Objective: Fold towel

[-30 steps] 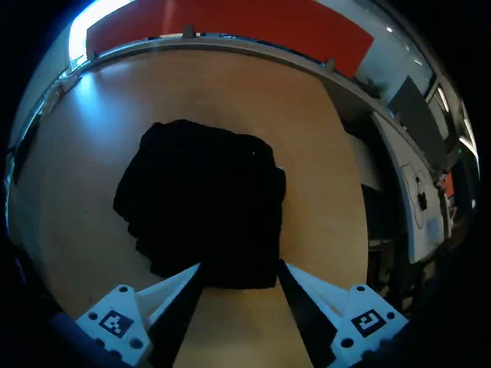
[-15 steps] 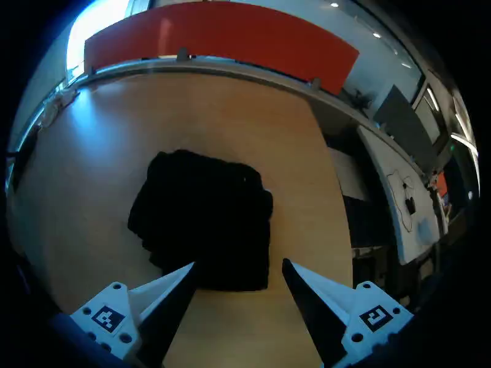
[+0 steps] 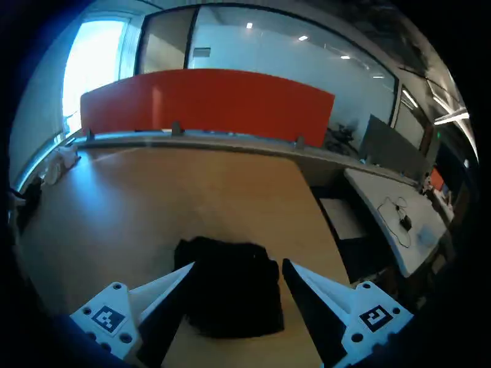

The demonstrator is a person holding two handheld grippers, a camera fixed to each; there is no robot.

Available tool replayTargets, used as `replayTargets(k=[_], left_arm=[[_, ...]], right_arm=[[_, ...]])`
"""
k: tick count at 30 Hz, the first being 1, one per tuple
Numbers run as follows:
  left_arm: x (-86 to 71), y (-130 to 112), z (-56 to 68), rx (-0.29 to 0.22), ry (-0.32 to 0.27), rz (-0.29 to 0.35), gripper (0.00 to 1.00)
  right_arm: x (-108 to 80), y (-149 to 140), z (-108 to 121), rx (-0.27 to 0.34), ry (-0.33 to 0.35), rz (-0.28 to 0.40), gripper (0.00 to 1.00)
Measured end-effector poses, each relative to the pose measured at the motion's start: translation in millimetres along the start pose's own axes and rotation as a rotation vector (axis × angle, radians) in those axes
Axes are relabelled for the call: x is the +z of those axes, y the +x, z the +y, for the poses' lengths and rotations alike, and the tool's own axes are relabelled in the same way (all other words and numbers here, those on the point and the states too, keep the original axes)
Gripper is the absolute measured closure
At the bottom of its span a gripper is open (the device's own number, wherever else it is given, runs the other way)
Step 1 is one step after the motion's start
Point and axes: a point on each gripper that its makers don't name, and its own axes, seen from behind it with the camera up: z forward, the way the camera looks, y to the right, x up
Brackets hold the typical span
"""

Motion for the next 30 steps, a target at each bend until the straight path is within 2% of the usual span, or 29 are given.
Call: replayTargets(k=[6, 14, 18, 24, 30], left_arm=[[2.6, 23.0, -4.6, 0.000, 0.011, 0.072, 0.08], [4.9, 56.4, -11.6, -0.020, 0.034, 0.181, 0.08], [4.6, 71.6, -14.9, -0.031, 0.045, 0.236, 0.08], [0.3, 92.4, -21.8, -0.020, 0.078, 0.326, 0.08], [-4.7, 107.8, -26.7, -0.018, 0.110, 0.389, 0.08]], right_arm=[[-7.1, 42.8, -19.6, 0.075, 0.021, 0.156, 0.00], [-16.2, 90.6, -25.6, 0.134, -0.009, 0.335, 0.00], [-19.1, 105.5, -30.4, 0.144, -0.006, 0.390, 0.00], [-25.5, 128.3, -42.1, 0.143, 0.008, 0.469, 0.00], [-31.1, 148.2, -59.9, 0.134, 0.022, 0.514, 0.00]])
